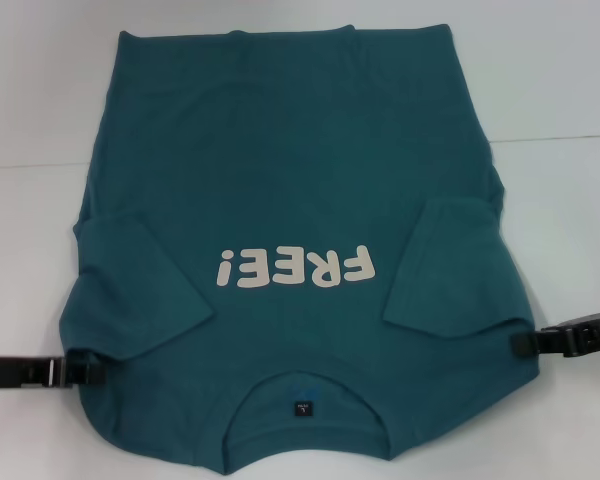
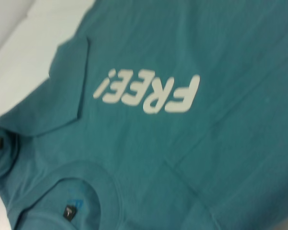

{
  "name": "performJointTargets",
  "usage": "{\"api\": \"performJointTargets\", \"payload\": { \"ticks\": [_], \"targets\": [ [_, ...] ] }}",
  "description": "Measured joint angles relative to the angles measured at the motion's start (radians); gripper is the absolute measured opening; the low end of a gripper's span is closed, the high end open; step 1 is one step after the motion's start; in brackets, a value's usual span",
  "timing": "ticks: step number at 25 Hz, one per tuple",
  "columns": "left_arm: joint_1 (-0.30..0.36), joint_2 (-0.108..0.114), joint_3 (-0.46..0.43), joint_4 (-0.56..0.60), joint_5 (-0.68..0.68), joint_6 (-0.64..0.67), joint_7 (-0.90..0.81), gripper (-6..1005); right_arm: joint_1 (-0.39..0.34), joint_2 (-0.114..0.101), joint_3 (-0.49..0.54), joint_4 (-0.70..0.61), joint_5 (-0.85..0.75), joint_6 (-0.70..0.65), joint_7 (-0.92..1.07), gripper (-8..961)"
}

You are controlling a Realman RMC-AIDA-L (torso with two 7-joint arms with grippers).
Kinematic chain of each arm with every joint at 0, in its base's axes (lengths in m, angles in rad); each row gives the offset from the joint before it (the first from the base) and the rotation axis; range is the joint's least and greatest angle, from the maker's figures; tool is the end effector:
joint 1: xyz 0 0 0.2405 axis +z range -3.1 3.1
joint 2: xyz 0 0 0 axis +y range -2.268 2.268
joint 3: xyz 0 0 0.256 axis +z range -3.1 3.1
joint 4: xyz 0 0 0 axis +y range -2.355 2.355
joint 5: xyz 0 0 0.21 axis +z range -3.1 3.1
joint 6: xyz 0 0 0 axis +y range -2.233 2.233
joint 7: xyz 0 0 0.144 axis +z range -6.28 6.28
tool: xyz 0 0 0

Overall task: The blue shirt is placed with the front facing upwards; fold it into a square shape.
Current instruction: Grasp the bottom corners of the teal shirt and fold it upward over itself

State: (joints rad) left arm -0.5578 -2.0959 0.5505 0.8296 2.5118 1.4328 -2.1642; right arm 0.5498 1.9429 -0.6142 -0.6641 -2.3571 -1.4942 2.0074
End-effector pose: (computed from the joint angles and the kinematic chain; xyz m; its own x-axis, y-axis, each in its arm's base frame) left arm -0.3155 0.3378 0.0214 0.3776 0.8730 0.3087 0.9232 -0.3293 -0.1979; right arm 0.3272 0.3357 0.0497 0.4729 -0.8316 -0.2912 -0.8811 -0.4497 -0.1466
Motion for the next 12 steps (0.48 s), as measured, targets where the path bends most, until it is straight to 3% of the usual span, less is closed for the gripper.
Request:
{"api": "performJointTargets", "payload": {
  "ticks": [6, 12],
  "targets": [
    [0.045, -0.005, -0.107, -0.053, -0.041, 0.003, 0.195, 50, -0.041, 0.003, 0.063, 0.011, 0.048, -0.006, -0.131, 90],
    [0.075, -0.005, -0.162, -0.071, -0.077, 0.024, 0.324, 50, -0.074, 0.027, 0.094, 0.013, 0.061, -0.008, -0.231, 92]
  ]
}}
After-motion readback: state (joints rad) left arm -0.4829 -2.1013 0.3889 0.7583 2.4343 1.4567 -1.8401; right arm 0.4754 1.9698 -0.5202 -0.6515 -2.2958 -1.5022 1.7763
